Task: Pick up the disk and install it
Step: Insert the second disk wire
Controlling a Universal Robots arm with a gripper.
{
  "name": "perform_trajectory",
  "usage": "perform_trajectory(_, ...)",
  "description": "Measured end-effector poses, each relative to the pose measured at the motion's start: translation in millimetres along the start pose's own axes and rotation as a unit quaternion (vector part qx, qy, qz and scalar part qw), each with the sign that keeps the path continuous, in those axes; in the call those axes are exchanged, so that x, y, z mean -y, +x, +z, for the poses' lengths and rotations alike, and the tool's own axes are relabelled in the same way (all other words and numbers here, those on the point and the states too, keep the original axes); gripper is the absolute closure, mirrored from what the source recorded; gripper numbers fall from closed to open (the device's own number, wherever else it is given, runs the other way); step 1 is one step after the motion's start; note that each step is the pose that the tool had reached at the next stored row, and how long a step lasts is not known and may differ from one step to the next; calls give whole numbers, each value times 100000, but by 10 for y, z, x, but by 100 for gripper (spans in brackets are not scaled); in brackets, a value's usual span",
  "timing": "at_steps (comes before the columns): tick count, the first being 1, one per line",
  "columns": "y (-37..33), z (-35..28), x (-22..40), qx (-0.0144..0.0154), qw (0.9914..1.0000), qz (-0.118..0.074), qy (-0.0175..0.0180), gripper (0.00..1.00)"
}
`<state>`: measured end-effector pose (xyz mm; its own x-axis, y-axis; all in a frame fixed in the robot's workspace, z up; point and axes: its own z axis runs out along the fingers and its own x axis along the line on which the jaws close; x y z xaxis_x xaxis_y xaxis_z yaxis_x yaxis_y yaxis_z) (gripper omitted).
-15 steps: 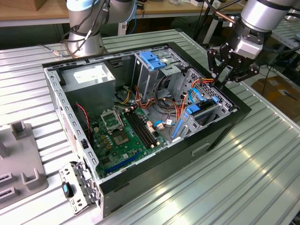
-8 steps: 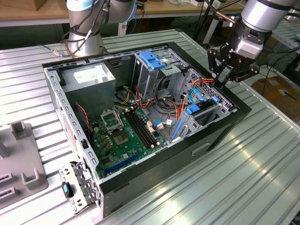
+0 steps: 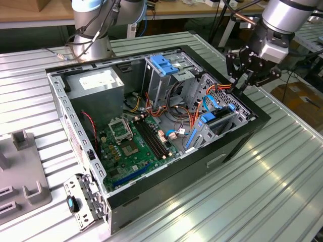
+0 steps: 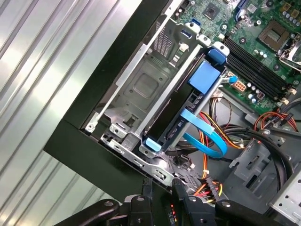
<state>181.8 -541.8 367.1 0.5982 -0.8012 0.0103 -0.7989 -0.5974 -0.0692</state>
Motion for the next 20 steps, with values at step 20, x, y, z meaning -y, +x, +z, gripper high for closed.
perform_trajectory(20,-52,32,178,352,99867,-5149,51,69)
